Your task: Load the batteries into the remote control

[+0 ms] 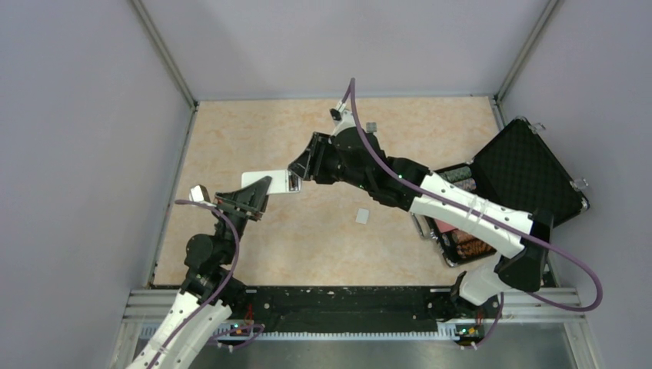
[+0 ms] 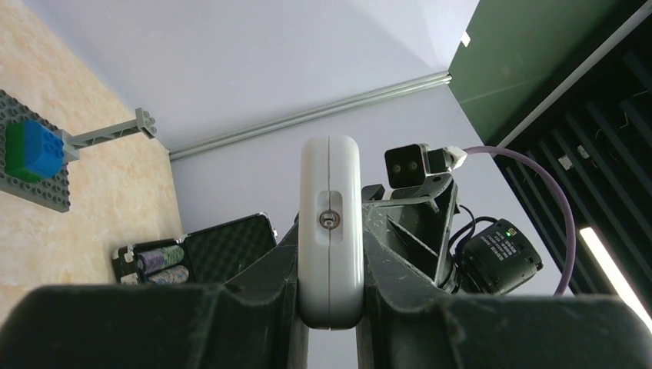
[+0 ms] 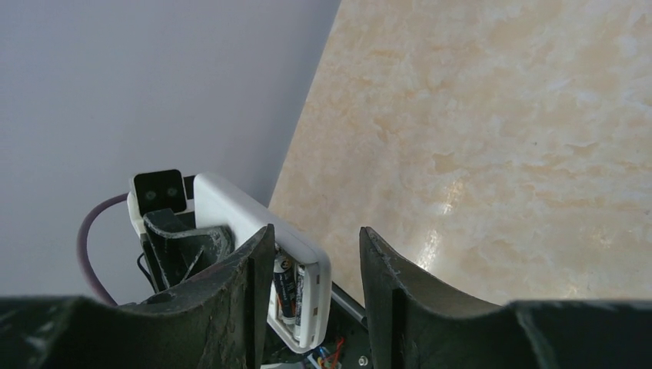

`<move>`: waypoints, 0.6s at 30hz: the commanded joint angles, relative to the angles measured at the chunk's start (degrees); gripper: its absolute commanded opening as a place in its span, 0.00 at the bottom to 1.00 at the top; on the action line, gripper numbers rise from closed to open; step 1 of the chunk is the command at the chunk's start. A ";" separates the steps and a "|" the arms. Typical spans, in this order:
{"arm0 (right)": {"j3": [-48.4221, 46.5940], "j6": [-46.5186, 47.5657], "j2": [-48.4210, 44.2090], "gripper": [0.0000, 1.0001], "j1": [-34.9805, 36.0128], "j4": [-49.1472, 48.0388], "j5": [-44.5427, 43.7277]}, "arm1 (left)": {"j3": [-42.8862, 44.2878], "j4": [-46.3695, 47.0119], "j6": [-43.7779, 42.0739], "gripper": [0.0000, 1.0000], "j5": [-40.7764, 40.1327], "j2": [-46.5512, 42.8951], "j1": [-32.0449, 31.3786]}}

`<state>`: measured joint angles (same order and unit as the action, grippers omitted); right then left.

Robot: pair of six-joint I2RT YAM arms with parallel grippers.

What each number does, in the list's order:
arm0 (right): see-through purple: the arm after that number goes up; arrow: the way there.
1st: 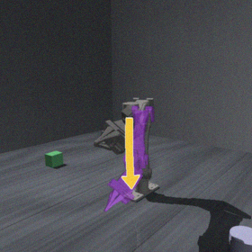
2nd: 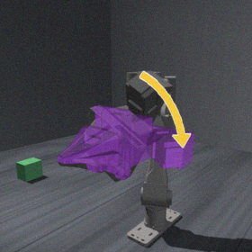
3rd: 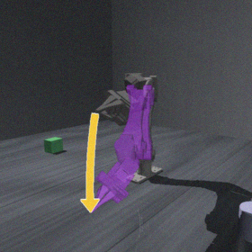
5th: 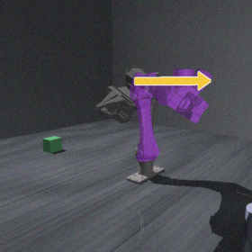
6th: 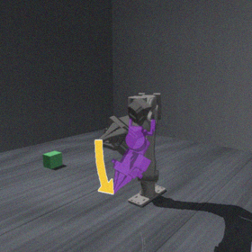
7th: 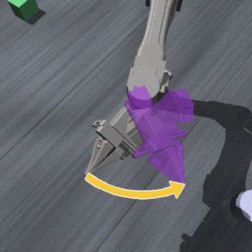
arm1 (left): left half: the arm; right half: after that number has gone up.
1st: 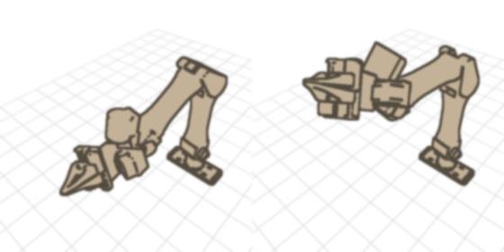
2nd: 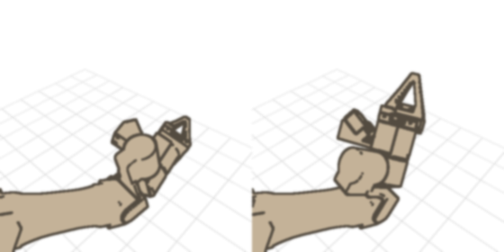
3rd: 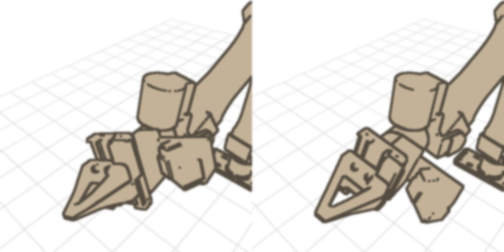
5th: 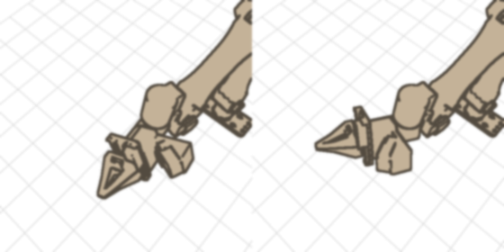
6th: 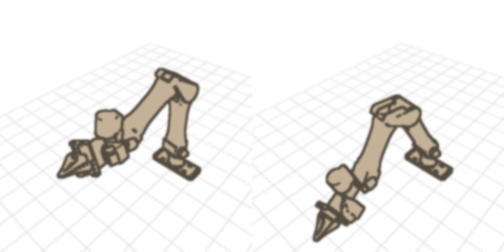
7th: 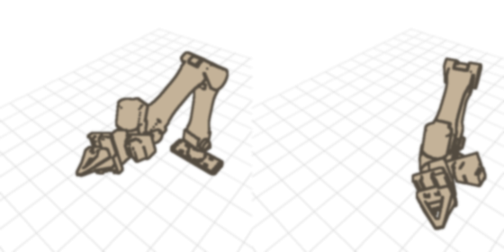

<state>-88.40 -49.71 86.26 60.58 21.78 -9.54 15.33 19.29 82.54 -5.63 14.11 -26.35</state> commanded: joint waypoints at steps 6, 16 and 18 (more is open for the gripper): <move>4.35 0.08 -4.10 0.42 -0.51 -2.18 1.69 | 0.24 5.24 1.57 0.00 -2.19 -1.02 0.02; 6.31 2.13 -3.94 0.41 -0.55 -4.44 3.57 | -0.09 6.48 3.16 0.00 -2.56 -0.77 0.06; 6.84 2.93 -3.69 0.41 -0.63 -4.73 3.96 | 0.24 6.42 3.23 0.00 -2.59 -0.59 0.05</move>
<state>-82.94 -49.36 83.48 59.92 17.10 -8.64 14.79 19.20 84.12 -6.15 14.00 -26.35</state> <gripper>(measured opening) 0.410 0.262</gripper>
